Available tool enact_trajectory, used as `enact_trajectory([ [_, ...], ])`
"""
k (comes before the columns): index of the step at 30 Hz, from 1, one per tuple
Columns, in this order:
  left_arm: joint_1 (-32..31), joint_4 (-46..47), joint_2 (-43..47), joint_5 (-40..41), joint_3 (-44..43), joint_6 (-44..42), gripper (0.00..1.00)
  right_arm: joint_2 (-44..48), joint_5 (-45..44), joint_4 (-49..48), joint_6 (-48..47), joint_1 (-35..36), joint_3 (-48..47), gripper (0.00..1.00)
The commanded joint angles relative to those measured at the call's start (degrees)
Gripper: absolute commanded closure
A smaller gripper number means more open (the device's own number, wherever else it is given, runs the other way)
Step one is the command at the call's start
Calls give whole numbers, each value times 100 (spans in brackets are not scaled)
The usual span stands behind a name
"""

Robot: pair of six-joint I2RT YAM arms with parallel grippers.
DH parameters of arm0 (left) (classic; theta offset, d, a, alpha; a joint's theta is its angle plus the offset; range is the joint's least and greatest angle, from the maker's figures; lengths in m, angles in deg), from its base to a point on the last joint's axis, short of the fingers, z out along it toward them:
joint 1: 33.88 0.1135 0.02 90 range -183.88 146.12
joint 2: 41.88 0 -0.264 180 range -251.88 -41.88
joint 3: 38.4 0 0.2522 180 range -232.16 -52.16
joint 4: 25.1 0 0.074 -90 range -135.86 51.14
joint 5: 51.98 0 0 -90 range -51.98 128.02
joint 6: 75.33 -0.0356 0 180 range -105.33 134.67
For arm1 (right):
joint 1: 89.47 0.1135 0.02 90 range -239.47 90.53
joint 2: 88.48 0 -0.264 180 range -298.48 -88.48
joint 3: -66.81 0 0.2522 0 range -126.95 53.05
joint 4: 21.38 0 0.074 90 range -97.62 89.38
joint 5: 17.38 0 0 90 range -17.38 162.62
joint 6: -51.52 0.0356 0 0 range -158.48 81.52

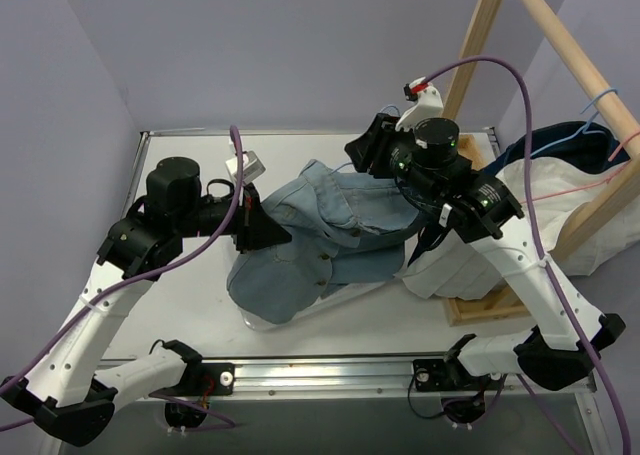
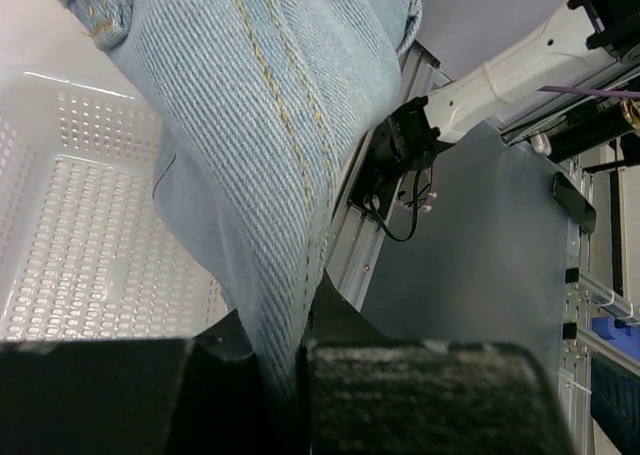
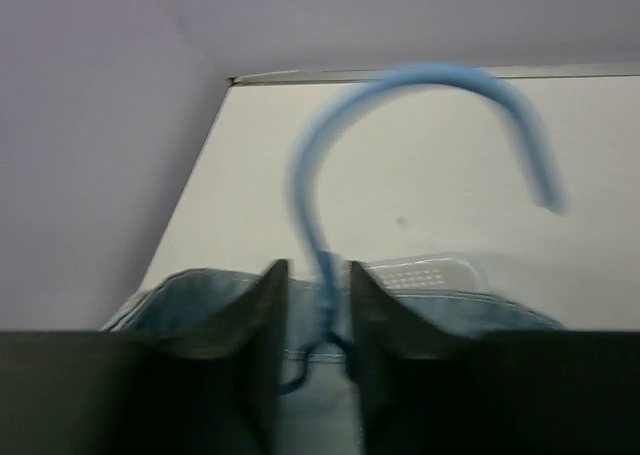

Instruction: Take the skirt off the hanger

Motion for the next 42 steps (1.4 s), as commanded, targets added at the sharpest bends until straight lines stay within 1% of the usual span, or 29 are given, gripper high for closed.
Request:
enact_trajectory([
  [1,-13,494,162,-193,-331,15,97,-76,-524,-266,93,306,-31,96],
  [2,-13,520,171,-175,-339,23,90,-67,-674,-213,110,360,-48,100],
  [3,-13,555,197,-184,-322,32,70,3,-910,-161,119,404,-40,100],
  [5,-4,608,268,-70,-269,32,61,100,-1262,-38,207,465,-14,100],
  [6,-4,608,285,-35,-208,23,53,152,-1438,24,251,466,-22,100],
  [7,-4,600,312,9,-164,-3,51,257,-1762,85,312,466,-48,100],
  [10,-4,582,329,-8,73,-29,50,503,-2168,253,383,466,-206,100],
  [17,-4,599,409,45,882,-56,49,785,-2178,472,374,457,-778,100],
  [19,-4,599,409,62,979,-65,51,882,-2178,490,357,457,-857,100],
  [20,-13,599,400,54,1031,-65,64,917,-2222,516,339,457,-866,100],
  [21,-4,582,374,114,1023,-73,74,970,-2266,534,313,457,-875,100],
  [23,-4,354,338,412,883,-100,97,979,-2423,656,252,448,-883,100],
  [26,4,186,452,1001,638,-65,98,918,-2968,972,85,457,-866,100],
  [27,13,143,513,1142,540,-30,98,900,-3317,1069,49,457,-840,100],
  [29,13,73,689,1738,312,6,98,926,-3706,1176,-39,457,-604,100],
  [30,13,-6,820,2002,85,41,98,970,-4064,1176,-82,448,-498,100],
  [31,22,-33,891,2553,-22,67,98,988,-4233,1167,-92,439,-410,100],
  [33,22,-86,1093,3057,-285,181,98,962,-4453,1141,-153,387,-190,100],
  [34,22,-95,1138,3486,-374,199,98,935,-4472,1141,-197,352,-128,100],
  [38,31,-95,1331,4174,-734,269,98,909,-4332,948,-328,124,240,100],
  [39,39,-51,1375,4306,-813,287,98,944,-4288,895,-346,62,450,100],
  [41,31,28,1419,4325,-945,304,98,979,-4156,728,-364,-78,653,100],
  [42,31,54,1463,4360,-972,348,98,1014,-4043,684,-373,-332,811,100],
])
